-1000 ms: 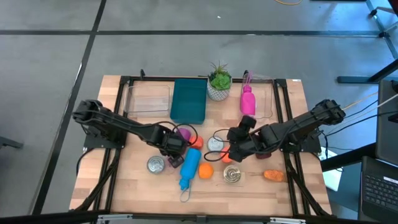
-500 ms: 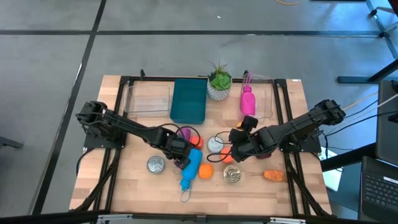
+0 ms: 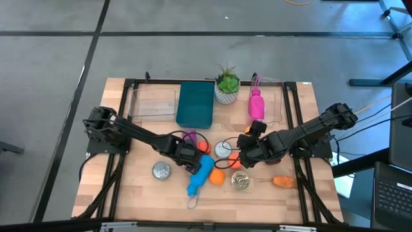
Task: Pick & Place Food Item
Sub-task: Put the purple water bottle into the right transparent bin
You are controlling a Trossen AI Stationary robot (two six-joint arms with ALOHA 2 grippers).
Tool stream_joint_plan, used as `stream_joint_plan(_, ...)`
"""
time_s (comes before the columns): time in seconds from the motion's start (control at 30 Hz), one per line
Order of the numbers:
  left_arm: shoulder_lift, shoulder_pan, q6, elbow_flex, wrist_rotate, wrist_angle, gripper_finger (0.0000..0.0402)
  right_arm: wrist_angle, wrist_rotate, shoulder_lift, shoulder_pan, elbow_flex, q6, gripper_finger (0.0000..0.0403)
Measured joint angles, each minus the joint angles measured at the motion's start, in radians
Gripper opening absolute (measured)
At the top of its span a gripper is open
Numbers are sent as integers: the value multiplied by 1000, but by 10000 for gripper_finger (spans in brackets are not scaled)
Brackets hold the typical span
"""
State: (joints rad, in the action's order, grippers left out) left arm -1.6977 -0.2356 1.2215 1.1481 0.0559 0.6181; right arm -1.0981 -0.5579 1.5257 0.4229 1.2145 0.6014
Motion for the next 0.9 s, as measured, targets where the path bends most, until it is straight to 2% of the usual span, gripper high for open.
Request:
stream_joint_plan(0.17, -60, -6, 14, 0, 50, -82, 233, 0, -1, 0, 0, 0, -15, 290)
stream_joint_plan(0.33, -85, -3, 5, -2, 55, -175, 233, -1, -3, 0, 3, 0, -31, 290)
stream_joint_plan(0.53, -82, 17, -36, -2, 52, -174, 226, -1, -3, 0, 16, 0, -34, 290)
stream_joint_plan(0.9, -73, 53, -159, -2, 91, -173, 175, 0, -3, 0, 20, 0, -34, 290)
